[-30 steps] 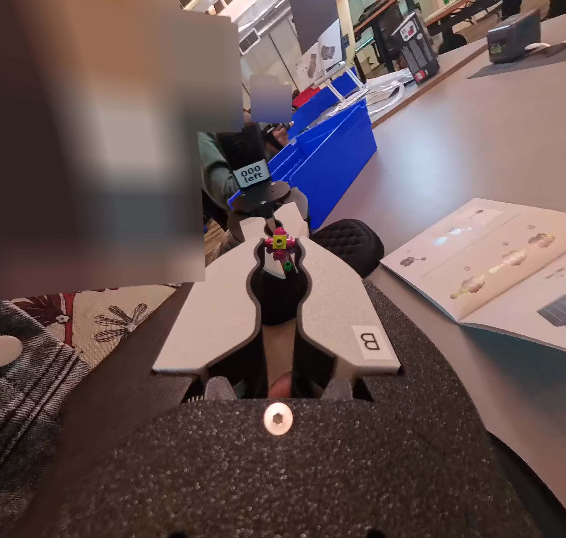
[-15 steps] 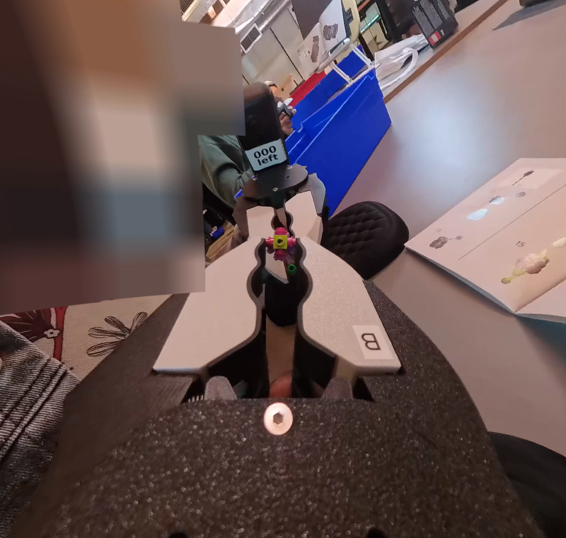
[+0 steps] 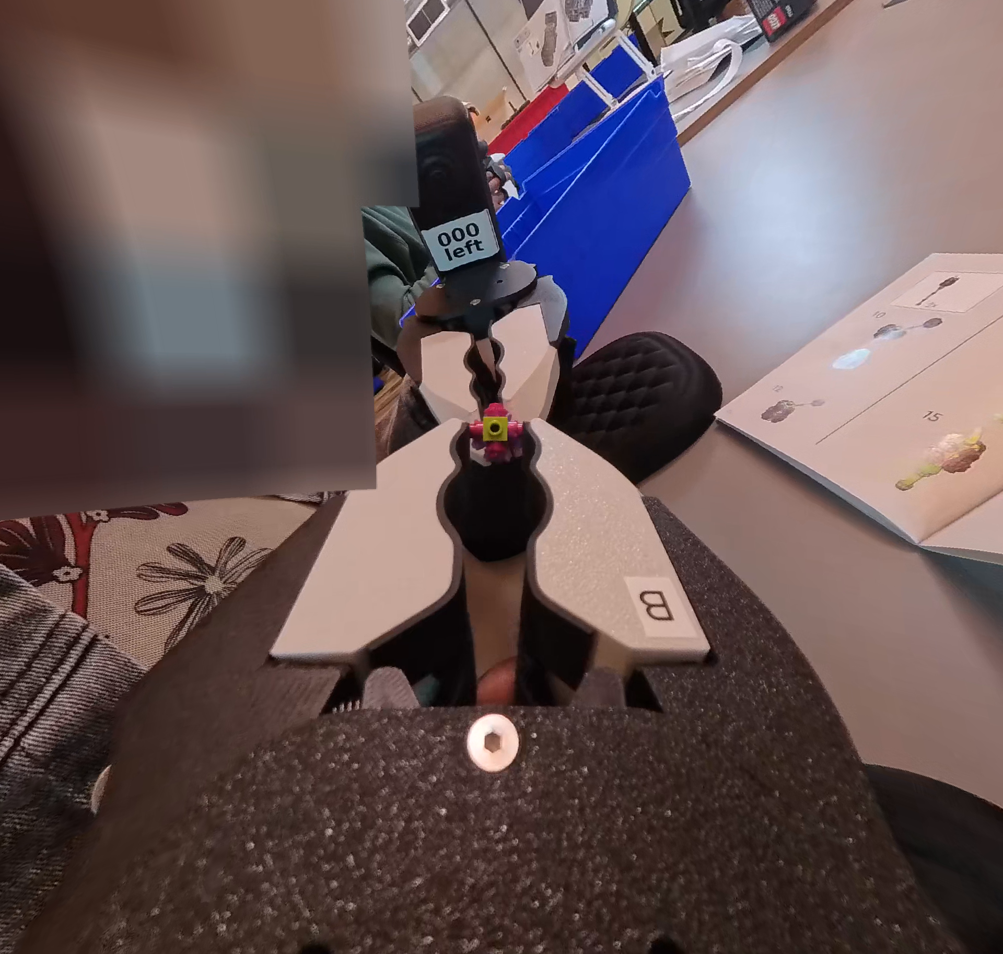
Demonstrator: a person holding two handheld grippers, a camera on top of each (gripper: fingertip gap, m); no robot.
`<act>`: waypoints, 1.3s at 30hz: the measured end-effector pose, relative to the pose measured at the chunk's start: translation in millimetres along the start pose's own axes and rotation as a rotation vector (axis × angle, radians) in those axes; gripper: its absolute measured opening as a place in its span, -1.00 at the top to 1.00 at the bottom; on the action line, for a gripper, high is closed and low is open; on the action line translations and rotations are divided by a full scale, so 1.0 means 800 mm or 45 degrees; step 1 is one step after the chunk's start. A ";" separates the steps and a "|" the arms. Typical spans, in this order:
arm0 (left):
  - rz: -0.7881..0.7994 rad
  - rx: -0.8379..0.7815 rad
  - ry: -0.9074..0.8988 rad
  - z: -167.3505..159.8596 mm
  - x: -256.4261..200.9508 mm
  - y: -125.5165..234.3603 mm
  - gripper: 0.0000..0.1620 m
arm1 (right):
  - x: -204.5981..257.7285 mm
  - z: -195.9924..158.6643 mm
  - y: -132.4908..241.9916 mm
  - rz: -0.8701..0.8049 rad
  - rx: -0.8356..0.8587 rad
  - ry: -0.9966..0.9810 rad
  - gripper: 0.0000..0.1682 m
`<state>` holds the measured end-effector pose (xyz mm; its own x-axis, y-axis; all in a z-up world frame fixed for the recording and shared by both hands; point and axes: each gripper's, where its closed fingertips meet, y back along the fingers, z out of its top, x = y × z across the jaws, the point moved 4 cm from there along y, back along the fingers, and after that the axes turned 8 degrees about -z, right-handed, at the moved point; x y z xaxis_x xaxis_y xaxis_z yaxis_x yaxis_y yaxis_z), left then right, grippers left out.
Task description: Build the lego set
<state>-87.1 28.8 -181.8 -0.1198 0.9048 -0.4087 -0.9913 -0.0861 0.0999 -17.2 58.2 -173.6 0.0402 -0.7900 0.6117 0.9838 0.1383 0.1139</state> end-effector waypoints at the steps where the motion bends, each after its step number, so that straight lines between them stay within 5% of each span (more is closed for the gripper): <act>1: 0.002 -0.004 0.002 0.000 0.000 0.000 0.93 | 0.000 0.000 0.000 0.003 -0.004 -0.003 0.79; 14: 0.071 0.070 -0.021 -0.006 0.003 -0.005 0.93 | -0.003 -0.004 -0.001 -0.033 0.021 -0.011 0.79; 28: 0.141 0.375 -0.009 -0.031 0.010 -0.024 0.93 | -0.015 -0.029 0.010 -0.206 0.244 0.002 0.79; 39: 0.105 0.248 0.070 -0.020 0.012 -0.016 0.93 | -0.018 -0.022 0.007 -0.161 0.066 -0.195 0.79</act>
<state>-76.4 32.4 -201.4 -0.2084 0.8733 -0.4403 -0.9492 -0.0721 0.3064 -8.9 59.8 -195.3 -0.1138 -0.7035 0.7016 0.9690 0.0774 0.2348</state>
